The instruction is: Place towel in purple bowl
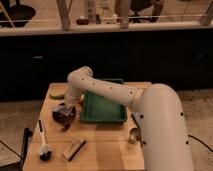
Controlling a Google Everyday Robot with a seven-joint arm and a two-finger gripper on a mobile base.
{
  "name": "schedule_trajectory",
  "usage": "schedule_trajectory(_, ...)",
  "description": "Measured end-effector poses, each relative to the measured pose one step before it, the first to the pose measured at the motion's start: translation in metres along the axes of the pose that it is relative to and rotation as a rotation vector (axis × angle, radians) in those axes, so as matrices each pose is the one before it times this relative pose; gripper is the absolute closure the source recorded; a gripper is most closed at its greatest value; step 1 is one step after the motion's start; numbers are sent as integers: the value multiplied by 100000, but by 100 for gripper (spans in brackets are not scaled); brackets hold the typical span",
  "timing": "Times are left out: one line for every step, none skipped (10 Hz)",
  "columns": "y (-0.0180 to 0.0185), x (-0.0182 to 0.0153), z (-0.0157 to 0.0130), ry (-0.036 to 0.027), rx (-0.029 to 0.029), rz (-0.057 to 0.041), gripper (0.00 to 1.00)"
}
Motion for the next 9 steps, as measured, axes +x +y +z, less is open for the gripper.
schedule_trajectory(-8, -131, 53, -23, -321, -487, 28)
schedule_trajectory(23, -9, -37, -58, -278, -203, 22)
schedule_trajectory(69, 55, -49, -74, -275, -100, 20)
schedule_trajectory(71, 56, -53, -123, -182, -66, 20)
schedule_trajectory(61, 89, -67, -142, -143, -66, 20)
schedule_trajectory(23, -9, -39, -275, -209, -171, 20)
schedule_trajectory(25, 36, -11, -220, -332, -216, 20)
schedule_trajectory(-37, 10, -65, -239, -137, -81, 20)
schedule_trajectory(17, 37, -15, -272, -342, -23, 20)
